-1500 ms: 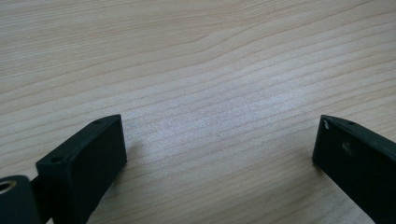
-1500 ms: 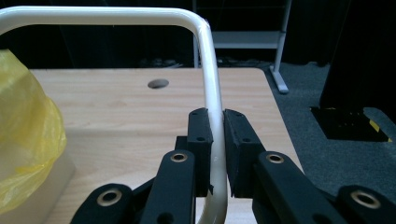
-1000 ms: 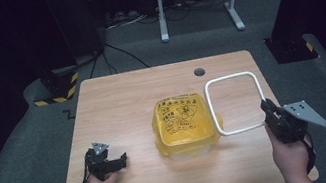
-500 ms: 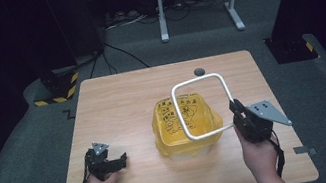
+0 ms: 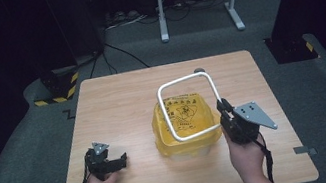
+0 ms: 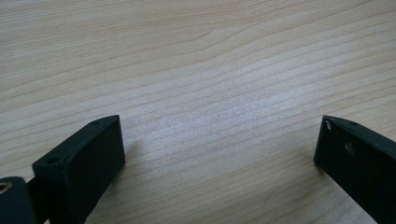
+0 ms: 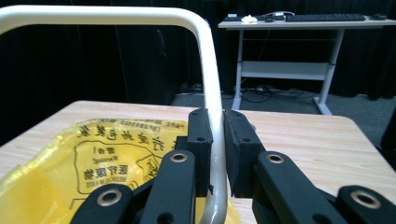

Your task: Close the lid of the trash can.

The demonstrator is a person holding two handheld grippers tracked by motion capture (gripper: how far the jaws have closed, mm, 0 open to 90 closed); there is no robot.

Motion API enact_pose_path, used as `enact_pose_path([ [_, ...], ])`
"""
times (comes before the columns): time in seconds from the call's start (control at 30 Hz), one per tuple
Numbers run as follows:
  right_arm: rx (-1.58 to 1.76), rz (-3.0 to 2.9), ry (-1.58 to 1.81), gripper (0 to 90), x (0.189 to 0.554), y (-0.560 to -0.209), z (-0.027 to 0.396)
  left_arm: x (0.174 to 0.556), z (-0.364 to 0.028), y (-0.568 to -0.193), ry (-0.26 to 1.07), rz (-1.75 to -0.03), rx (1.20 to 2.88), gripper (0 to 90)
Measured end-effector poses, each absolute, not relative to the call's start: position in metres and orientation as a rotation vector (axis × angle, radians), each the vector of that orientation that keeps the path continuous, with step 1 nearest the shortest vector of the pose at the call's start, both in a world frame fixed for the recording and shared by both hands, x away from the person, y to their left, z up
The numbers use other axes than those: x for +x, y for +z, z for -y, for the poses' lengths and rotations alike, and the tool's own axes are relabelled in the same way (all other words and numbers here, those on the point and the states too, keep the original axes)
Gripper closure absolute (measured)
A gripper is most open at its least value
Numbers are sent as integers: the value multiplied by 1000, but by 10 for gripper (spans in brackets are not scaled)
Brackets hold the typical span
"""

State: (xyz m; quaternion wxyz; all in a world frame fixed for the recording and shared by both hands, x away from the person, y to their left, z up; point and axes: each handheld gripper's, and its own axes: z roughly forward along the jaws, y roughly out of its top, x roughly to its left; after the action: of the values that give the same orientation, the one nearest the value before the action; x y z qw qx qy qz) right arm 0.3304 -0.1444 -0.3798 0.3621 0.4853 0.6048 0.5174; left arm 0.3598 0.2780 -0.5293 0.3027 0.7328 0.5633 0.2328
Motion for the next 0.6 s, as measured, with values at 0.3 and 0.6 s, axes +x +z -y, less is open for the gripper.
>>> enact_pose_path([
  [0.3,1273,-1581,1331,820,331,-389,129,360,-278,-529,615,-1493,1943,15],
  [0.6,1315,-1596,1279,820,333,-401,122,356,-272,-512,665,-1487,1891,98],
])
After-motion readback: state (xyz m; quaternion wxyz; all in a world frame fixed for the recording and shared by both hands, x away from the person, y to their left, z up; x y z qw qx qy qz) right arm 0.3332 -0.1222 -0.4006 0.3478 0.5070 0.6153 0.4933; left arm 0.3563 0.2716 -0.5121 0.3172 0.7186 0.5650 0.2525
